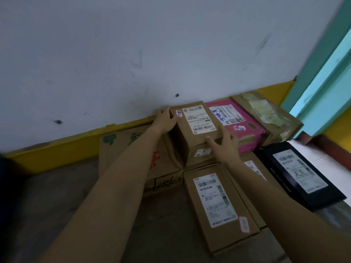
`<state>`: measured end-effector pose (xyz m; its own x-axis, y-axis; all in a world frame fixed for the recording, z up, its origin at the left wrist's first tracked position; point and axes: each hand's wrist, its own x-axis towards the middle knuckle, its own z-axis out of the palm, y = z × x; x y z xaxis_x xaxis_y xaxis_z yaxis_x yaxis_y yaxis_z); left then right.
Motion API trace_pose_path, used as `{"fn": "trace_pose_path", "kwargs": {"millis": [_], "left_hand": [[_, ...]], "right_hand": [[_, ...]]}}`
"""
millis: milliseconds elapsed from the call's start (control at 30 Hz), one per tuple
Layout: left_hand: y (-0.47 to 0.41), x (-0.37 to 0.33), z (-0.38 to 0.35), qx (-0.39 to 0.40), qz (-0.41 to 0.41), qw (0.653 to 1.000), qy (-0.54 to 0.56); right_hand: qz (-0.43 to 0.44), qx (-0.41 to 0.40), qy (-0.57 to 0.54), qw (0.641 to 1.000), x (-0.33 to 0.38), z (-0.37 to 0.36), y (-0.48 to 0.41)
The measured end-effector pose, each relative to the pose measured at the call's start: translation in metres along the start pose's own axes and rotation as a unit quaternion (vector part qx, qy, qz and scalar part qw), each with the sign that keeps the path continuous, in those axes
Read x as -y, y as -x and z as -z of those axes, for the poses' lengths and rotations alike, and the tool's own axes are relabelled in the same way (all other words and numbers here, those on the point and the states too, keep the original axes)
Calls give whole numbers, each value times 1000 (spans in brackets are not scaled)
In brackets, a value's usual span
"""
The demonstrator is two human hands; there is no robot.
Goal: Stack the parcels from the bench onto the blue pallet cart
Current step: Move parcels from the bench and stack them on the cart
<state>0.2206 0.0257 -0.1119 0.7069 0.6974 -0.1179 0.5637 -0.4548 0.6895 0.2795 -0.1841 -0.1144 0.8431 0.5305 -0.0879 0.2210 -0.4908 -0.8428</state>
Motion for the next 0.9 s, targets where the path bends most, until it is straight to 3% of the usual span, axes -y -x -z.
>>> {"fn": "trace_pose_path", "kwargs": {"millis": [167, 533, 900], "left_hand": [[-14, 3, -5, 4, -36, 999, 20], [11, -12, -5, -69, -72, 991, 85], [127, -68, 58, -153, -118, 977, 93]], "right_hand": [[20, -11, -15, 1000, -4, -7, -3], [58, -48, -10, 997, 14, 6, 16], [140, -111, 32, 983, 78, 64, 122]]}}
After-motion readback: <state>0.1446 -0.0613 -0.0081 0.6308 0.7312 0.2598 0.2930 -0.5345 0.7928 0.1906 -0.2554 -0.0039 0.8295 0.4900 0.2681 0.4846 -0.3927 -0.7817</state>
